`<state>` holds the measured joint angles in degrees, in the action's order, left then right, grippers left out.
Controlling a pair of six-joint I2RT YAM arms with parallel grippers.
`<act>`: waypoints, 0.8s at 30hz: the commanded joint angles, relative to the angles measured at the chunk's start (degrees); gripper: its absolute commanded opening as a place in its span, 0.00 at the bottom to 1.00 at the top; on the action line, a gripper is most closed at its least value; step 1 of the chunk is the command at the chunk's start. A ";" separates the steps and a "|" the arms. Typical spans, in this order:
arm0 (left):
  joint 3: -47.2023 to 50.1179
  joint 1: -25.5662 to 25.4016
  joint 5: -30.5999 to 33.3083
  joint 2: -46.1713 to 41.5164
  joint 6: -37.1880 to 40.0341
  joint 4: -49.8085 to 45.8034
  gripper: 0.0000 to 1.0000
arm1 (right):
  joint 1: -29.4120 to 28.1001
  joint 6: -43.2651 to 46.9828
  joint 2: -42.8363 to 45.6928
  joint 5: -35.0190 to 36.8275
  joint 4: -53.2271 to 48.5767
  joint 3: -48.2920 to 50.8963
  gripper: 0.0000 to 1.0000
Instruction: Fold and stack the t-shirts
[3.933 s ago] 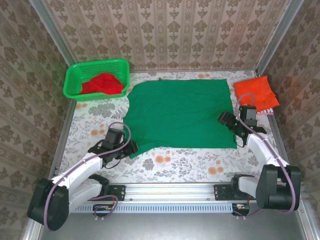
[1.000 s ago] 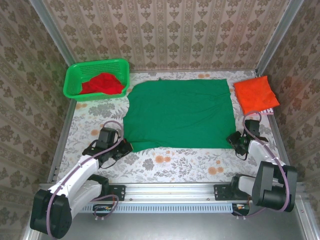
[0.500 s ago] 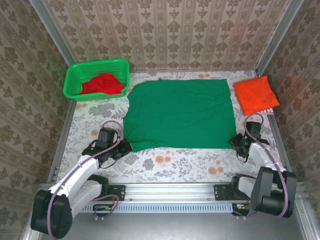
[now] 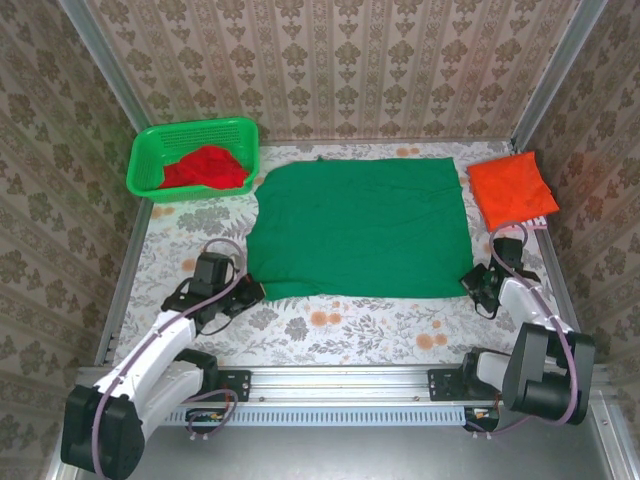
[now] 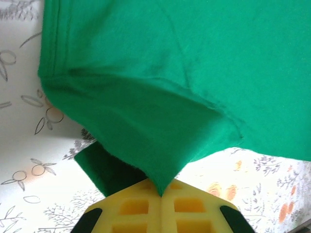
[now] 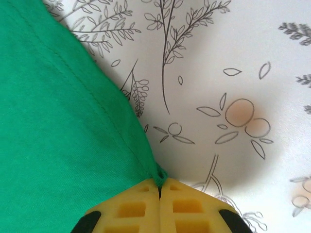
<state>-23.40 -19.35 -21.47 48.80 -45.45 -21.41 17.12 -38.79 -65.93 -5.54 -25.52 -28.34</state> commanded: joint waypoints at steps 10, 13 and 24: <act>-12.38 2.28 -0.50 1.80 2.11 -5.23 0.00 | 0.46 0.70 10.67 1.98 -10.19 -3.54 0.00; -15.50 2.91 -0.71 4.53 3.58 -6.01 0.00 | 0.51 1.40 9.61 0.88 -10.18 -5.59 0.00; -25.18 5.11 -2.01 14.99 7.47 -5.58 0.00 | 0.53 4.04 1.55 -2.03 -8.65 -13.16 0.00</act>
<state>-45.69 -14.90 -22.37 62.02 -40.66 -27.03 17.12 -36.27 -62.46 -6.48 -33.63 -39.11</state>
